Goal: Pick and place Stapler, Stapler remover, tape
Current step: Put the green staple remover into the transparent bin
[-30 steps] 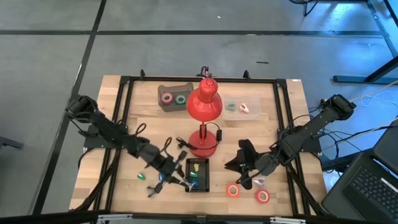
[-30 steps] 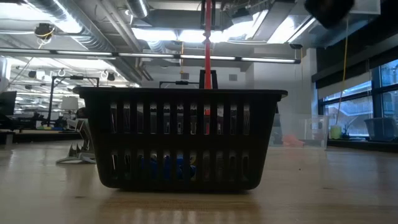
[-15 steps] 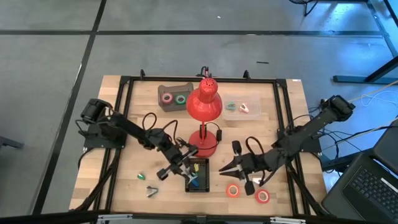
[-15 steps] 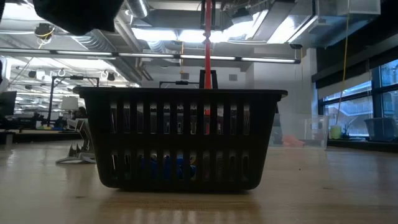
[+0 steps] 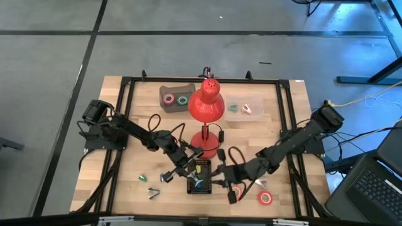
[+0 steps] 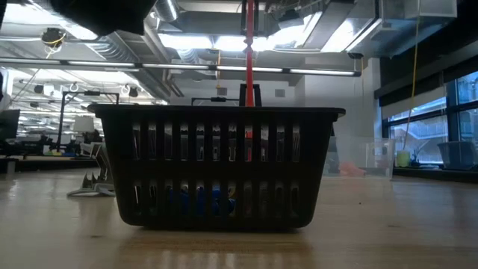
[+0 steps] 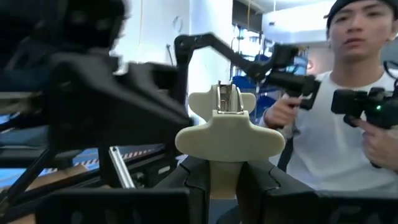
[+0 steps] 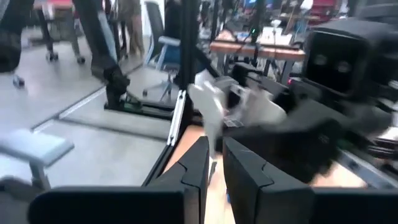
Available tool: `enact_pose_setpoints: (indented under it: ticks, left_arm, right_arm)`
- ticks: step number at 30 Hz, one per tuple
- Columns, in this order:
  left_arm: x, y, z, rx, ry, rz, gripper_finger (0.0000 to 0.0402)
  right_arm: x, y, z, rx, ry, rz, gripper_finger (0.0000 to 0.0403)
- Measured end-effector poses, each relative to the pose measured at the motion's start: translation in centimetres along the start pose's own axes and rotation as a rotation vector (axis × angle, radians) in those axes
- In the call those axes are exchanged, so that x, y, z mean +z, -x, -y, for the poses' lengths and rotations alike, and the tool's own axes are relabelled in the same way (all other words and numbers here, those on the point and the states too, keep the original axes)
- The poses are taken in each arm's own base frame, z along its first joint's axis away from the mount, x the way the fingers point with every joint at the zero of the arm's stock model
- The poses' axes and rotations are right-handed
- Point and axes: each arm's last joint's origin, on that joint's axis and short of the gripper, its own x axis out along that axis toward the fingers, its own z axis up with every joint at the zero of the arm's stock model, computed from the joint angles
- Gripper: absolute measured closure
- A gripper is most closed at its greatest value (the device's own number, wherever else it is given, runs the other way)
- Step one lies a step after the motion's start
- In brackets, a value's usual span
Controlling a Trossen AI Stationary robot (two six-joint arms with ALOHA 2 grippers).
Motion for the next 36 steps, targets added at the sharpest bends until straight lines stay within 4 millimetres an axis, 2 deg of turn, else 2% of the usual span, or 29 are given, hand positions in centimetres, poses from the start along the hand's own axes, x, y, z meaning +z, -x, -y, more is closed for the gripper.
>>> enact_pose_setpoints:
  ticks: [6,14,21,29,33,36]
  left_arm:
    - [0.4,-0.7,-0.3,-0.02,-0.026,-0.031,0.0366]
    - [0.2,-0.6,-0.3,-0.034,-0.017,-0.048,0.0366]
    - [0.2,-0.6,-0.3,-0.035,0.018,-0.052,0.0362]
    - [-0.2,-0.5,-0.6,0.07,0.159,-0.073,0.0244]
    - [0.0,-0.3,-0.7,0.107,0.23,-0.118,0.0196]
    - [0.5,0.2,-0.5,0.134,0.307,-0.181,0.0177]
  right_arm:
    - [1.8,-1.1,-0.7,0.014,0.025,-0.059,0.0353]
    - [1.9,-1.3,-0.8,0.035,0.017,-0.058,0.0354]
    - [1.8,-1.2,-0.8,0.036,-0.007,-0.061,0.0395]
    - [1.6,-0.7,-0.7,-0.02,-0.012,-0.117,0.04]
    - [2.1,1.0,-0.9,-0.12,-0.015,-0.173,0.0401]
    - [2.8,2.9,-1.5,-0.189,-0.027,-0.19,0.0402]
